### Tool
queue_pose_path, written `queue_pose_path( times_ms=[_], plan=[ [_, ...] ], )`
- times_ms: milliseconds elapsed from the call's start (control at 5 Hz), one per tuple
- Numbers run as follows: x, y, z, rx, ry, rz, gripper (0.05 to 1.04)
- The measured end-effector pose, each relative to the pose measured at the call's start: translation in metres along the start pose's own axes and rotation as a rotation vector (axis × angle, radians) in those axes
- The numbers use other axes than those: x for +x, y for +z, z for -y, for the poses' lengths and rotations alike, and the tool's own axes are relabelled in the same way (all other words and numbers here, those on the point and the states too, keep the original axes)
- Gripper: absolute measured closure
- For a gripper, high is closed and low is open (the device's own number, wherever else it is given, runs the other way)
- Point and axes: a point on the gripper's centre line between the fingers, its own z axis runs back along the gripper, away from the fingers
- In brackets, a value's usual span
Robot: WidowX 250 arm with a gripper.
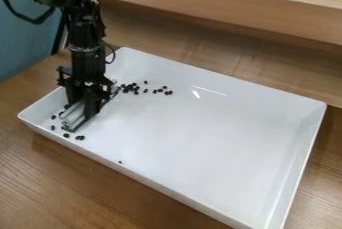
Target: Sweep into pile
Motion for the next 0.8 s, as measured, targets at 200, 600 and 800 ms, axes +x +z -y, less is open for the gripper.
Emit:
queue_pose_path(
  times_ms=[200, 600, 800],
  plan=[
    [0.005, 0.001, -0.002, -0.001, -0.031, -0.001, 0.64],
    [0.012, 0.002, 0.018, -0.087, -0.086, 0.003, 0.096],
    [0.014, 0.01, 0.022, -0.112, -0.082, 0.023, 0.082]
  ],
)
